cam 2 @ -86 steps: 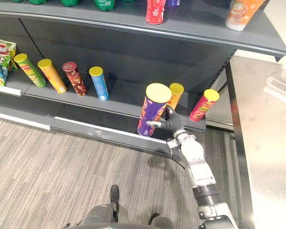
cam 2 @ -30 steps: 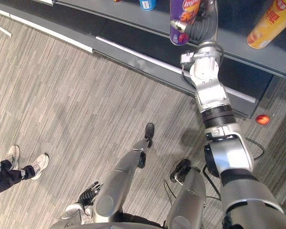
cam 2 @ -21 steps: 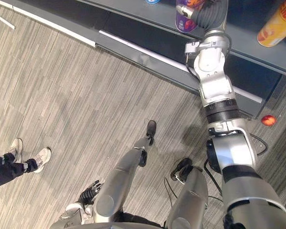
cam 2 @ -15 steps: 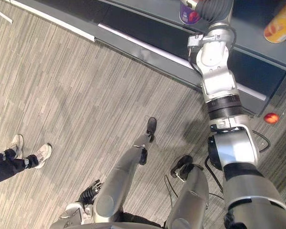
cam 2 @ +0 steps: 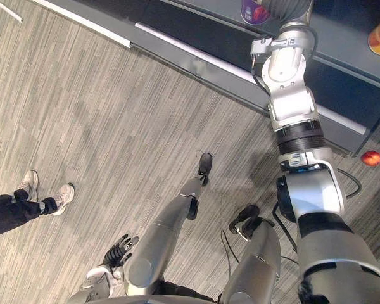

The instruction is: Put the gum and the chips on the shelf.

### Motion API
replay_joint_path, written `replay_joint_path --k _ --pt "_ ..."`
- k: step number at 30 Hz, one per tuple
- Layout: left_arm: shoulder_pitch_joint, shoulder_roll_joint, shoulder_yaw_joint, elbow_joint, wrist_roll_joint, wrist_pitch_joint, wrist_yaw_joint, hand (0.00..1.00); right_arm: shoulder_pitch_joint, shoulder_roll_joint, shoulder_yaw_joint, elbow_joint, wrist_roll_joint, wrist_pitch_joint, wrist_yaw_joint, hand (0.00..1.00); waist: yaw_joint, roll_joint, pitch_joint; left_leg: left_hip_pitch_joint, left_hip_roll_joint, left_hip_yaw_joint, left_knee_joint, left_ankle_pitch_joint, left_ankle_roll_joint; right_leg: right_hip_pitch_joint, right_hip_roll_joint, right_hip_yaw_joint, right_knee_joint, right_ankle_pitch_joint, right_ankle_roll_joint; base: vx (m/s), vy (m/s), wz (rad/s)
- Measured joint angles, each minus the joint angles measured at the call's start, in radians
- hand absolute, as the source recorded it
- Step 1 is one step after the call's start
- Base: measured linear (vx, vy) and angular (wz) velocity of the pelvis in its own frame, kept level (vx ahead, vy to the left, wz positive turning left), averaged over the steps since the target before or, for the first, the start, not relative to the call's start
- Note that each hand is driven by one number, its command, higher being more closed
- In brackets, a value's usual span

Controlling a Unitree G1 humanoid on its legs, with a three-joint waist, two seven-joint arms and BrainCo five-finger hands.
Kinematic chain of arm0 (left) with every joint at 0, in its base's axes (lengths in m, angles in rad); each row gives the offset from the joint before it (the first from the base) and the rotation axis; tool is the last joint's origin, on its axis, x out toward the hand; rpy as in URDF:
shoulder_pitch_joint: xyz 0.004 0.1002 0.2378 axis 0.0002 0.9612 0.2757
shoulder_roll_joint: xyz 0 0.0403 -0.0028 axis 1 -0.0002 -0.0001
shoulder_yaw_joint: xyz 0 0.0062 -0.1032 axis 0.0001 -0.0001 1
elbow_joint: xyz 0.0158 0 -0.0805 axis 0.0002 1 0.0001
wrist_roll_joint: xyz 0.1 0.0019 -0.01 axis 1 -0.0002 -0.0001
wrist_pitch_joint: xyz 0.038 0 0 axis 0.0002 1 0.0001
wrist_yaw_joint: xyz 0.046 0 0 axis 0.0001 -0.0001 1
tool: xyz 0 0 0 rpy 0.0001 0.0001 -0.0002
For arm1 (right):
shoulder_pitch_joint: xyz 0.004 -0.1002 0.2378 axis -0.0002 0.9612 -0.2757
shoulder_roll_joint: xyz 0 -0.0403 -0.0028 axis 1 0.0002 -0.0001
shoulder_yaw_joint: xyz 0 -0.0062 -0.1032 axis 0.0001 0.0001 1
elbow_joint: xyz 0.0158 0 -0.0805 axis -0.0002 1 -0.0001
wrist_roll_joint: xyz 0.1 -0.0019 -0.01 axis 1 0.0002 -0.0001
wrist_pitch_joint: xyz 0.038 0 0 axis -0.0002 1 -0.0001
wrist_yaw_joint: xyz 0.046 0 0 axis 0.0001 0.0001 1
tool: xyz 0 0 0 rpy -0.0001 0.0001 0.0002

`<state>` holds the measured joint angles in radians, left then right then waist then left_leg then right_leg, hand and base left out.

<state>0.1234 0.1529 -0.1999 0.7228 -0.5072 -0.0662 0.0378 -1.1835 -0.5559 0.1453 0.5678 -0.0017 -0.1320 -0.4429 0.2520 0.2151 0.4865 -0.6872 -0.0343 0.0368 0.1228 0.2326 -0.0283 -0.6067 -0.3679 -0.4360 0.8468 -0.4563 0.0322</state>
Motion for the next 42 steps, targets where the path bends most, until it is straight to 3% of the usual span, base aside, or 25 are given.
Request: replay_joint_path --k 4,8,10,15,21,22,42 --pt "-0.001 -0.036 0.055 0.001 0.002 -0.021 0.030 0.00 -0.002 -0.001 0.001 -0.003 -0.006 0.000 -0.008 1.00 0.001 0.000 0.000 0.010 -0.010 0.011 -0.016 0.004 0.005 0.000 -0.018 0.000 0.012 -0.009 0.004 0.01 -0.069 0.09" --pt "-0.001 -0.055 0.089 0.009 0.012 -0.023 0.025 0.00 -0.003 0.000 0.000 -0.004 -0.039 0.001 -0.009 1.00 0.000 0.000 0.000 0.010 -0.012 0.013 -0.018 0.009 0.002 0.000 -0.021 -0.001 0.013 -0.009 0.004 0.01 -0.080 0.02" --pt "-0.001 -0.072 0.115 0.027 0.013 -0.045 0.018 0.00 -0.003 -0.001 0.000 -0.004 -0.039 0.001 -0.009 1.00 0.000 0.000 0.000 0.010 -0.012 0.015 -0.019 0.009 0.002 -0.001 -0.021 -0.001 0.013 -0.009 0.004 0.00 -0.068 0.00" --pt "-0.001 -0.077 0.119 0.040 0.022 -0.087 -0.010 0.00 -0.002 0.000 -0.001 -0.004 -0.039 0.001 -0.018 1.00 0.000 0.001 -0.001 0.012 -0.008 0.039 -0.035 0.009 0.007 -0.007 -0.025 -0.001 0.015 -0.013 0.006 -0.01 -0.089 0.02" --pt "-0.002 -0.079 0.120 0.040 0.021 -0.097 -0.015 0.00 -0.003 0.000 -0.004 -0.004 -0.040 0.001 -0.032 1.00 0.001 0.002 -0.001 0.010 -0.014 0.040 -0.048 0.021 0.004 -0.021 -0.035 0.001 0.028 -0.014 0.006 -0.01 -0.089 0.03" --pt "-0.003 -0.079 0.120 0.040 0.020 -0.097 -0.016 0.00 -0.003 0.000 -0.004 -0.004 -0.040 0.001 -0.033 0.00 0.002 0.002 -0.001 0.010 -0.014 0.040 -0.050 0.021 0.003 -0.023 -0.035 0.001 0.028 -0.014 0.006 -0.01 -0.091 0.01" --pt "-0.006 -0.083 0.117 0.049 0.020 -0.107 -0.055 0.00 -0.018 0.000 -0.001 -0.005 -0.039 -0.003 -0.031 0.00 0.006 0.006 -0.004 0.003 -0.010 0.041 -0.052 0.022 0.003 -0.033 -0.029 0.005 0.021 -0.014 0.006 -0.02 -0.085 -0.01"
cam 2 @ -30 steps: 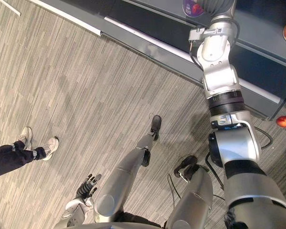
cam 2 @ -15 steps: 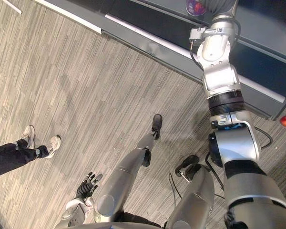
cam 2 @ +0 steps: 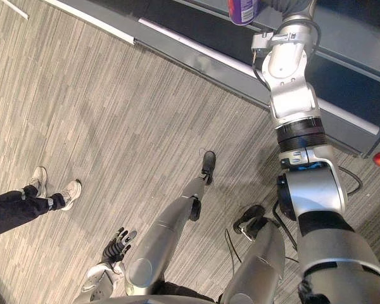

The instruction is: Put the gum and the chips on the shelf.

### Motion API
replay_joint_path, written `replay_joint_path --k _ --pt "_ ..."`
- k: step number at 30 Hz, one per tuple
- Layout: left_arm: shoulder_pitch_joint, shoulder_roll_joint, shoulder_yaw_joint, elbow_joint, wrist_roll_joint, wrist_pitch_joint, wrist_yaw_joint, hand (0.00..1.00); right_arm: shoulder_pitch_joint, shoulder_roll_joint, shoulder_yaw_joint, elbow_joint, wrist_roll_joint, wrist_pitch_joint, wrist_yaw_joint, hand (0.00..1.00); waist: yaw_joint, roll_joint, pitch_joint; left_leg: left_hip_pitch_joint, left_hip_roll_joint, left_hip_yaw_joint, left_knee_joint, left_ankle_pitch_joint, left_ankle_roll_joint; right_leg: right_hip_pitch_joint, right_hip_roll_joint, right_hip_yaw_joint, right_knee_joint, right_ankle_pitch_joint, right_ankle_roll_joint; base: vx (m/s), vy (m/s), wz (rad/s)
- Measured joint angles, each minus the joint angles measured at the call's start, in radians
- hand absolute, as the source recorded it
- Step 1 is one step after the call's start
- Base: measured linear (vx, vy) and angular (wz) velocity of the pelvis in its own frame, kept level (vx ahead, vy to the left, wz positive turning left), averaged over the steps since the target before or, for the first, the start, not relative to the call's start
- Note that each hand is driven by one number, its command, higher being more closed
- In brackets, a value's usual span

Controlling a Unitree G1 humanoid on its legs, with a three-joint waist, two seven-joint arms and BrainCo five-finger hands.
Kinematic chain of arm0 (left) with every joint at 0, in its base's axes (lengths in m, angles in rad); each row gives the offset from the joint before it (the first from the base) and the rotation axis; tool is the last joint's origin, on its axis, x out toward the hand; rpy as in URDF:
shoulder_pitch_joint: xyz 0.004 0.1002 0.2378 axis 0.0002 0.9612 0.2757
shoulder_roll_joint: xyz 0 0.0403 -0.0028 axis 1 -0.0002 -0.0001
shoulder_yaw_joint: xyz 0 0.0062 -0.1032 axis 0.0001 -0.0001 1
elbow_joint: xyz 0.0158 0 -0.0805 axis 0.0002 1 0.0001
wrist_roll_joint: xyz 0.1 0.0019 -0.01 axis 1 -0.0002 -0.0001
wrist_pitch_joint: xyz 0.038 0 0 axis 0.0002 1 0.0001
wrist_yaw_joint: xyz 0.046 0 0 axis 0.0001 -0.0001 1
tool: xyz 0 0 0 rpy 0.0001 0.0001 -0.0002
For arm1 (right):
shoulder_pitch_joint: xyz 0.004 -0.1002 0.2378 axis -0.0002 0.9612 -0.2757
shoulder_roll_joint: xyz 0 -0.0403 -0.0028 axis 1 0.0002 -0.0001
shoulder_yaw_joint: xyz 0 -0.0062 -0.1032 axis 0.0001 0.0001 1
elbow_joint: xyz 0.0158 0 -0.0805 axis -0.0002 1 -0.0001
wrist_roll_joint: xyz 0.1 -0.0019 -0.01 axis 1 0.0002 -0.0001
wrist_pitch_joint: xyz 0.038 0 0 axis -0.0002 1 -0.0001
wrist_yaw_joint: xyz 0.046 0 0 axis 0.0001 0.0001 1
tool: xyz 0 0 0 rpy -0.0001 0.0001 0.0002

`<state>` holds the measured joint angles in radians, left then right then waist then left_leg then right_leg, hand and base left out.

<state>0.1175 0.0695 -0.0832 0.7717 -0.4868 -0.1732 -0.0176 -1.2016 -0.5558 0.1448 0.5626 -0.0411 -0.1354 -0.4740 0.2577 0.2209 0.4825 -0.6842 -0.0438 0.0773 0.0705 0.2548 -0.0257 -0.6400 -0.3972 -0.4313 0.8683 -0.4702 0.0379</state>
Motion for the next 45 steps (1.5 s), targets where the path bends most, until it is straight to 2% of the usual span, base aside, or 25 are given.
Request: replay_joint_path --k 2,7,14,19,26,32,38,39,40,41,45 --pt "0.000 0.000 -0.001 0.001 0.000 -0.001 0.000 0.00 0.000 0.000 0.000 0.000 0.000 0.000 0.000 0.00 0.001 0.001 -0.001 0.000 0.001 -0.001 0.000 0.000 0.000 0.000 0.002 0.000 -0.001 0.000 0.000 -0.01 -0.073 -0.01" --pt "-0.011 0.000 -0.030 0.029 0.000 -0.003 -0.005 0.00 0.000 -0.001 0.001 0.003 0.000 0.000 0.003 0.00 0.008 0.032 -0.023 0.001 0.003 -0.004 -0.001 0.009 0.008 0.006 0.008 -0.001 -0.010 0.000 0.000 0.00 -0.019 0.00" --pt "-0.012 0.000 -0.043 0.034 0.000 -0.002 -0.008 0.00 0.012 0.003 0.005 0.035 0.001 -0.010 0.012 0.00 0.004 0.039 -0.028 0.028 0.007 -0.006 -0.018 0.022 0.005 0.029 0.014 -0.004 -0.019 0.000 0.000 -0.01 -0.037 -0.02" --pt "-0.014 0.002 -0.054 0.054 -0.001 -0.019 -0.008 0.00 0.073 0.019 0.019 0.037 0.003 -0.015 0.044 0.00 0.000 0.041 -0.029 0.066 0.016 -0.004 -0.037 0.024 0.003 0.065 0.028 -0.004 -0.042 0.002 0.002 -0.01 -0.071 -0.06" --pt "-0.013 0.017 -0.089 0.092 0.001 -0.034 -0.010 0.00 0.167 0.111 -0.011 0.034 0.024 -0.049 0.103 0.00 -0.014 0.041 -0.029 0.144 0.054 -0.002 -0.050 0.021 -0.003 0.162 0.088 -0.005 -0.133 0.038 0.003 0.01 -0.074 -0.16" --pt "-0.013 0.033 -0.117 0.105 0.001 -0.033 -0.007 0.00 0.248 0.184 -0.018 -0.041 0.048 -0.051 0.181 0.00 -0.044 0.039 -0.028 0.217 0.074 0.011 -0.068 0.016 -0.008 0.243 0.123 0.004 -0.204 0.072 0.011 0.01 -0.029 -0.16" --pt "-0.005 0.049 -0.115 0.103 0.035 -0.034 0.003 0.00 0.328 0.263 0.034 -0.145 0.044 -0.053 0.249 0.00 -0.076 0.018 -0.023 0.302 0.095 0.051 -0.106 0.001 -0.011 0.305 0.155 0.038 -0.262 0.101 0.017 0.00 -0.028 -0.25" --pt "-0.001 0.054 -0.114 0.100 0.037 -0.032 0.008 0.00 0.345 0.275 0.035 -0.162 0.046 -0.053 0.265 0.00 -0.090 0.006 -0.015 0.321 0.094 0.052 -0.109 0.001 -0.011 0.323 0.156 0.040 -0.270 0.102 0.019 0.05 -0.049 -0.23" --pt "0.008 0.064 -0.106 0.095 0.037 -0.027 0.014 0.00 0.372 0.295 0.039 -0.180 0.054 -0.053 0.281 0.00 -0.103 -0.024 -0.009 0.348 0.095 0.061 -0.119 0.003 -0.007 0.342 0.159 0.049 -0.280 0.104 0.021 0.04 -0.037 -0.14" --pt "0.009 0.067 -0.104 0.095 0.037 -0.026 0.015 0.00 0.380 0.298 0.039 -0.186 0.055 -0.053 0.284 0.00 -0.105 -0.029 -0.008 0.353 0.095 0.064 -0.121 0.003 -0.007 0.348 0.160 0.050 -0.282 0.104 0.021 0.06 -0.048 -0.14" --pt "0.035 0.092 -0.075 0.080 0.038 -0.019 0.030 0.00 0.503 0.329 0.062 -0.288 0.092 -0.053 0.353 0.00 -0.132 -0.097 -0.010 0.412 0.108 0.084 -0.141 -0.006 -0.007 0.415 0.187 0.061 -0.352 0.127 0.028 0.08 -0.042 -0.17"
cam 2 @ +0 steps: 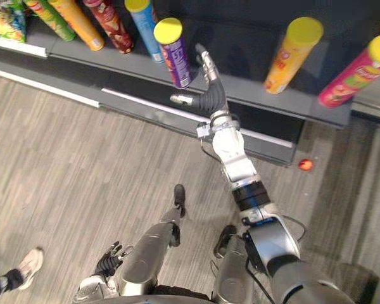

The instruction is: Put the gum and the chips on the shelf.

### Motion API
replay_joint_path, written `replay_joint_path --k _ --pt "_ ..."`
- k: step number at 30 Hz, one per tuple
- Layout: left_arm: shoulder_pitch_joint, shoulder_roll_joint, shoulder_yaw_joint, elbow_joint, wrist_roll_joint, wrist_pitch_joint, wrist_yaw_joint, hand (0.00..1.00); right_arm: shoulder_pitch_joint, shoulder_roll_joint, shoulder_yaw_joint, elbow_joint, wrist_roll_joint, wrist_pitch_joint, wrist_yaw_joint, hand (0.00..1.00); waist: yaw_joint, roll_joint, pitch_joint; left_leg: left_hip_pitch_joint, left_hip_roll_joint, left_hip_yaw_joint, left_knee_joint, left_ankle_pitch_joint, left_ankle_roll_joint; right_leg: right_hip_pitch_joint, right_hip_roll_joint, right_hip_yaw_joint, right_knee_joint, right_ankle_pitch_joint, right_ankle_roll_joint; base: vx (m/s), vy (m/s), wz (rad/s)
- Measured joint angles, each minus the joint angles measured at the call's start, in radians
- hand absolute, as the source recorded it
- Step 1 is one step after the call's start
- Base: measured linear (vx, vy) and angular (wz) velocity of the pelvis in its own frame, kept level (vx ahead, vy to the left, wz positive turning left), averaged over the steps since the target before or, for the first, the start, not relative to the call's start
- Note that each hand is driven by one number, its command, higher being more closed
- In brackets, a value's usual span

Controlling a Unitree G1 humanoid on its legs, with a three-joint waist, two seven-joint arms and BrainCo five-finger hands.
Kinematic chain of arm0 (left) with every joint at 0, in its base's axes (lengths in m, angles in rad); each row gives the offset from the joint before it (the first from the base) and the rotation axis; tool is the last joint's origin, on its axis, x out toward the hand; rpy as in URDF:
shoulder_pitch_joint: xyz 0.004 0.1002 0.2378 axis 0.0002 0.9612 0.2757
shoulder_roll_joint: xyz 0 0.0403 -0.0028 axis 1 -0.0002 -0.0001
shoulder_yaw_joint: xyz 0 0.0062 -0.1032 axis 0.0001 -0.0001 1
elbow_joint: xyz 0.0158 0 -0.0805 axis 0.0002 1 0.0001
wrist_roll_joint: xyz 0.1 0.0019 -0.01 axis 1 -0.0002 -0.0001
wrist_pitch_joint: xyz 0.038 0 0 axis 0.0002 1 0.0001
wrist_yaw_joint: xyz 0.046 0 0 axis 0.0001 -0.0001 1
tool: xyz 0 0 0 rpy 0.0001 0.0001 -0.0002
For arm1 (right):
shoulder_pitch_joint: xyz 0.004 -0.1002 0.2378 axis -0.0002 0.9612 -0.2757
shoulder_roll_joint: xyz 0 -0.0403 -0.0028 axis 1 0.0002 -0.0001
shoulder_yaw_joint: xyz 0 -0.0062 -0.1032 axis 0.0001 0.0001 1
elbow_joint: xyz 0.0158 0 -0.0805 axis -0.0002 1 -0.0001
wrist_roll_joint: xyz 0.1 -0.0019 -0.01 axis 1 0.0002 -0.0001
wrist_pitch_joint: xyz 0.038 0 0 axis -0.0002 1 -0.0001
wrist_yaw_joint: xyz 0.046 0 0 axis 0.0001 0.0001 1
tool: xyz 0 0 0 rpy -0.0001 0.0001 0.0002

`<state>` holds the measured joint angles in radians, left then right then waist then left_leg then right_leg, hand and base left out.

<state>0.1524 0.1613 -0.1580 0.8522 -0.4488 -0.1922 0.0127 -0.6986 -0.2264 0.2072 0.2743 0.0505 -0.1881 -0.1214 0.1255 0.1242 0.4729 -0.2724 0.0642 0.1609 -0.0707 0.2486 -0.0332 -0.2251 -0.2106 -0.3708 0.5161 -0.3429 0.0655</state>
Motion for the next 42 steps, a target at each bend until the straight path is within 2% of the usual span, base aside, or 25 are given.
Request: replay_joint_path --k 1,3,5,6,9,13,16,17,19,22,25,29,33,37,39,42 --pt "0.002 0.001 0.002 -0.004 0.002 0.001 0.003 0.00 0.018 0.002 0.006 -0.012 0.006 0.001 0.013 0.00 -0.009 -0.007 0.000 0.008 0.000 0.001 -0.001 -0.002 0.000 0.011 0.002 0.000 -0.009 0.003 0.003 0.07 -0.019 -0.09" --pt "0.014 0.006 0.022 -0.016 0.022 0.002 0.010 0.00 0.105 0.004 0.035 -0.073 0.040 0.006 0.064 0.00 -0.014 -0.036 -0.003 0.045 0.002 0.026 -0.003 -0.019 -0.002 0.046 0.007 0.021 -0.039 0.014 0.009 0.07 0.000 -0.25" --pt "0.019 0.008 0.035 -0.016 0.030 0.002 0.017 0.00 0.167 0.004 0.058 -0.097 0.048 0.012 0.102 0.00 -0.024 -0.049 -0.009 0.068 0.002 0.042 -0.003 -0.030 0.001 0.073 0.011 0.030 -0.064 0.022 0.013 0.07 0.010 -0.27" --pt "0.028 0.008 0.049 -0.017 0.029 0.003 0.026 0.00 0.235 0.006 0.088 -0.112 0.053 0.024 0.148 0.00 -0.039 -0.067 -0.019 0.086 0.004 0.051 -0.003 -0.043 -0.001 0.095 0.018 0.042 -0.092 0.034 0.018 0.08 0.017 -0.27" --pt "0.034 0.019 0.070 -0.025 0.018 0.007 0.050 0.00 0.429 0.006 0.111 -0.123 0.110 0.078 0.225 0.00 -0.050 -0.101 -0.059 0.107 0.010 0.077 -0.005 -0.060 0.003 0.129 0.033 0.060 -0.157 0.062 0.025 0.10 0.022 -0.27" --pt "0.043 0.021 0.101 -0.079 -0.019 0.008 0.083 0.00 0.673 0.009 0.110 -0.112 0.116 0.132 0.266 0.00 -0.082 -0.135 -0.100 0.149 0.005 0.102 -0.023 -0.064 0.006 0.179 0.037 0.075 -0.213 0.086 0.037 0.08 0.012 -0.12" --pt "0.046 0.005 0.115 -0.116 -0.030 0.002 0.124 0.00 0.807 0.031 0.083 -0.058 0.099 0.139 0.262 0.00 -0.101 -0.139 -0.156 0.164 0.006 0.131 -0.023 -0.079 0.008 0.183 0.039 0.106 -0.238 0.101 0.041 0.03 0.027 -0.32" --pt "0.047 0.000 0.121 -0.128 -0.045 0.000 0.132 0.00 0.832 0.034 0.073 -0.048 0.089 0.139 0.261 0.00 -0.102 -0.139 -0.162 0.171 0.007 0.137 -0.023 -0.082 0.008 0.188 0.039 0.112 -0.242 0.104 0.041 0.03 0.026 -0.30" --pt "0.047 -0.005 0.135 -0.161 -0.058 -0.004 0.149 0.00 0.892 0.046 0.049 -0.012 0.068 0.143 0.253 0.00 -0.125 -0.139 -0.173 0.198 0.007 0.143 -0.024 -0.089 0.010 0.215 0.041 0.118 -0.259 0.109 0.044 0.00 0.019 -0.20" --pt "0.048 -0.012 0.168 -0.215 -0.058 -0.020 0.206 0.00 0.957 0.047 0.026 0.085 0.015 0.155 0.230 0.00 -0.134 -0.137 -0.208 0.209 0.018 0.168 -0.025 -0.096 0.005 0.221 0.055 0.144 -0.287 0.124 0.041 -0.02 0.011 -0.24" --pt "0.047 -0.016 0.210 -0.263 -0.054 -0.051 0.280 0.00 0.991 0.051 -0.019 0.166 -0.030 0.153 0.193 0.00 -0.151 -0.135 -0.216 0.224 0.028 0.188 -0.029 -0.104 0.001 0.233 0.067 0.160 -0.309 0.140 0.039 -0.01 0.007 -0.20" --pt "0.023 -0.032 0.270 -0.310 -0.043 -0.088 0.396 0.00 0.993 0.063 -0.103 0.225 -0.094 0.113 0.116 0.00 -0.166 -0.134 -0.232 0.239 0.033 0.205 -0.030 -0.107 0.001 0.253 0.072 0.171 -0.329 0.150 0.040 0.01 0.010 -0.09" --pt "-0.046 -0.033 0.331 -0.309 -0.002 -0.090 0.519 0.00 0.990 0.056 -0.134 0.326 -0.132 0.120 0.076 0.00 -0.180 -0.129 -0.243 0.241 0.034 0.219 -0.029 -0.113 0.002 0.251 0.075 0.194 -0.347 0.164 0.040 0.06 0.024 -0.14" --pt "-0.180 0.020 0.360 -0.282 0.037 -0.089 0.614 0.00 0.990 0.055 -0.141 0.370 -0.132 0.117 0.056 0.00 -0.185 -0.127 -0.234 0.241 0.042 0.242 -0.024 -0.115 0.001 0.241 0.082 0.217 -0.355 0.177 0.036 0.04 0.010 -0.17" --pt "-0.257 0.071 0.363 -0.260 0.041 -0.089 0.653 0.00 0.972 0.054 -0.140 0.371 -0.133 0.110 0.043 0.00 -0.203 -0.131 -0.211 0.238 0.047 0.248 -0.024 -0.115 0.001 0.235 0.087 0.220 -0.355 0.182 0.034 0.02 0.005 -0.21" --pt "-0.387 0.141 0.371 -0.233 0.067 -0.080 0.719 0.00 0.956 0.055 -0.135 0.368 -0.129 0.083 0.032 0.00 -0.208 -0.144 -0.166 0.200 0.065 0.276 0.004 -0.119 0.004 0.188 0.099 0.258 -0.336 0.194 0.027 0.02 0.001 -0.27"
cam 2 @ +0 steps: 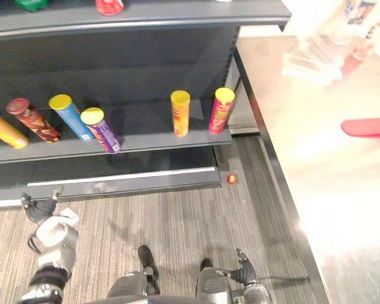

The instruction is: Put the gum and the chips on the shelf.

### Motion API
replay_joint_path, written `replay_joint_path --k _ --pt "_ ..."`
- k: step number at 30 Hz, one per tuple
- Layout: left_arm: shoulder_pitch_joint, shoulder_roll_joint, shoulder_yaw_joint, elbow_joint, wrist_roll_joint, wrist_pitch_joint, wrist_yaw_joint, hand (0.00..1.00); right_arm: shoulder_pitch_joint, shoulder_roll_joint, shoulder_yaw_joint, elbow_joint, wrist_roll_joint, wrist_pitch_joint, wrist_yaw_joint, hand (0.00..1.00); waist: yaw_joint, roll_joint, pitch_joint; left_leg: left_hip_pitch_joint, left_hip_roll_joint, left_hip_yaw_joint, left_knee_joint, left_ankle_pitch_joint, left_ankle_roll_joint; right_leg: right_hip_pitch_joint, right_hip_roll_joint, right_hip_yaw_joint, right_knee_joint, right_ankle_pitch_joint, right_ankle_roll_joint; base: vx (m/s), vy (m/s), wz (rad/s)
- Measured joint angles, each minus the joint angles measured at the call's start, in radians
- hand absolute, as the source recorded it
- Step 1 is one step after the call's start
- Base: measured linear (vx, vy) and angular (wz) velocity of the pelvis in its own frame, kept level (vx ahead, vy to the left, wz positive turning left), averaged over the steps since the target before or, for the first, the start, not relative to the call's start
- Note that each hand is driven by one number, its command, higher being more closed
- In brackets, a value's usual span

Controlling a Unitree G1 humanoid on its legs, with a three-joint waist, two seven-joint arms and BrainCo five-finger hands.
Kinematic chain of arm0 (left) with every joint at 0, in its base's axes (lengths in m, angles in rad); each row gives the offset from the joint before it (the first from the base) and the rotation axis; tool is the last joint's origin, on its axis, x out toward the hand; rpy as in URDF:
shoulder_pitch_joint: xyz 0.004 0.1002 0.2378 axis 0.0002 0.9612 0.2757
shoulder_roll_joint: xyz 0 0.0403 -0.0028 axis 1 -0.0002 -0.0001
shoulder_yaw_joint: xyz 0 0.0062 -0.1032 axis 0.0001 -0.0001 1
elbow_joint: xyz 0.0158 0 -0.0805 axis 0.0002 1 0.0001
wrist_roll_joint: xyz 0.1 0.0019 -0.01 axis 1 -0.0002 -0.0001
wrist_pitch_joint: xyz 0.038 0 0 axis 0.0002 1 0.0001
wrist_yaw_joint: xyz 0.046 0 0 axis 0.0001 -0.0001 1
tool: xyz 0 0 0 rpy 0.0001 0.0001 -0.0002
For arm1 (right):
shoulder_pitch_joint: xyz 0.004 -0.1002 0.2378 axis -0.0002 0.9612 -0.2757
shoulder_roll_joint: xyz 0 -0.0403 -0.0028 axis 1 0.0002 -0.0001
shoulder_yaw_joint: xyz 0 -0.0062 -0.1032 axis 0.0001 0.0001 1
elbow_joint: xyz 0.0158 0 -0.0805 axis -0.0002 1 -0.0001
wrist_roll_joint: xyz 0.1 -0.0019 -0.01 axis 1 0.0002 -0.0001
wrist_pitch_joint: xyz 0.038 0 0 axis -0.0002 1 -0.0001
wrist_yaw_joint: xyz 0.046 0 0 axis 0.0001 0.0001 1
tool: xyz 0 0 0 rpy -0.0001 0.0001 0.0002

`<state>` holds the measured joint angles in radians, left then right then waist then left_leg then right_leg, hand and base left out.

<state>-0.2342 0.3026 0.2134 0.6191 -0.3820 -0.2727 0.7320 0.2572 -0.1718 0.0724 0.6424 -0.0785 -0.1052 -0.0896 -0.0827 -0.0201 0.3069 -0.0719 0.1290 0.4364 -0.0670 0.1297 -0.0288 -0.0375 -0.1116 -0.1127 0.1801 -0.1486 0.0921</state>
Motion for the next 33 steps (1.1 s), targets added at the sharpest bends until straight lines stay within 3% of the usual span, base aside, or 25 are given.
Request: replay_joint_path --k 5,10,14,19,33 --pt "-0.191 0.103 0.010 0.065 0.049 0.040 0.034 0.00 -0.027 0.000 0.018 -0.008 0.001 -0.032 -0.034 0.00 -0.016 -0.026 0.089 -0.095 0.055 0.010 0.171 -0.071 -0.001 -0.047 0.015 0.018 0.032 0.006 -0.004 0.01 -0.015 -0.12" --pt "-0.306 0.177 0.014 0.133 0.051 0.061 0.051 0.00 -0.044 -0.007 0.037 -0.017 0.001 -0.065 -0.060 0.00 -0.024 -0.030 0.129 -0.197 0.109 0.015 0.309 -0.134 0.001 -0.126 0.035 0.043 0.080 0.004 -0.007 -0.03 0.017 -0.18" --pt "-0.379 0.213 0.030 0.139 0.053 0.074 0.057 0.00 -0.044 -0.014 0.062 -0.042 0.002 -0.079 -0.076 0.00 -0.026 -0.052 0.158 -0.274 0.149 0.022 0.390 -0.188 0.001 -0.204 0.046 0.058 0.139 -0.007 -0.016 -0.05 0.033 -0.16" --pt "-0.459 0.221 0.052 0.118 0.085 0.099 0.058 0.00 -0.047 -0.016 0.079 -0.080 0.003 -0.093 -0.082 0.00 -0.025 -0.077 0.193 -0.332 0.212 0.103 0.471 -0.222 0.010 -0.275 0.047 0.061 0.198 -0.020 -0.015 -0.02 0.017 -0.06" --pt "-0.538 0.210 0.049 0.016 0.124 0.110 0.033 0.00 -0.064 -0.026 0.096 -0.124 0.012 -0.107 -0.112 0.00 -0.020 -0.086 0.203 -0.398 0.254 0.140 0.560 -0.274 0.020 -0.408 0.034 0.059 0.373 -0.028 -0.022 0.02 -0.003 -0.03"
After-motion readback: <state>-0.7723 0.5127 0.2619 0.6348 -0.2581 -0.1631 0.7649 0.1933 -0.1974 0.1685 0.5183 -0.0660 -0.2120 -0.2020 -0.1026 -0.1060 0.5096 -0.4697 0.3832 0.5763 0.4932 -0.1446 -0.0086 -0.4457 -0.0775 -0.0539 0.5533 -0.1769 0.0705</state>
